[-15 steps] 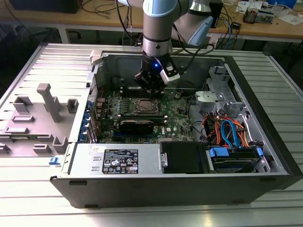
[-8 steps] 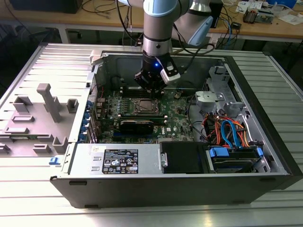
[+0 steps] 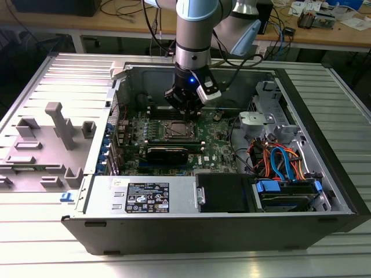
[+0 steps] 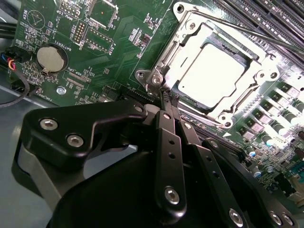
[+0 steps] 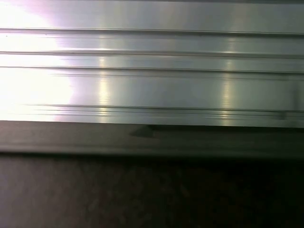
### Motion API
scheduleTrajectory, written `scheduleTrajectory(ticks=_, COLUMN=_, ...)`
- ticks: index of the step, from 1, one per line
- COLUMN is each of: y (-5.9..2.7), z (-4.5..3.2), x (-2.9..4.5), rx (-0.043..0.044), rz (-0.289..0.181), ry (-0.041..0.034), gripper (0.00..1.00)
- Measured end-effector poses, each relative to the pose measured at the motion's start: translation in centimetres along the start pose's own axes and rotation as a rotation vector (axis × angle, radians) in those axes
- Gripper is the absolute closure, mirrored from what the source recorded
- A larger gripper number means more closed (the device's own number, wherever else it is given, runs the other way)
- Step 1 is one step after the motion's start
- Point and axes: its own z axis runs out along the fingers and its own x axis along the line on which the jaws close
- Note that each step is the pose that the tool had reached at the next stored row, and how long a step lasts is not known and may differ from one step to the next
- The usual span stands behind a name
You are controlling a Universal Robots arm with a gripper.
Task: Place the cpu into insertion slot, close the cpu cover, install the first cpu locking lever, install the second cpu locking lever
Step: 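Install the first cpu locking lever, then install the second cpu locking lever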
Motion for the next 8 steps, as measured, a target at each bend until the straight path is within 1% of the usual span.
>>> scheduleTrajectory(ticks=8, y=0.0, z=0.0, x=0.0, rx=0.0, rz=0.0, ry=0.0003, gripper=0.89)
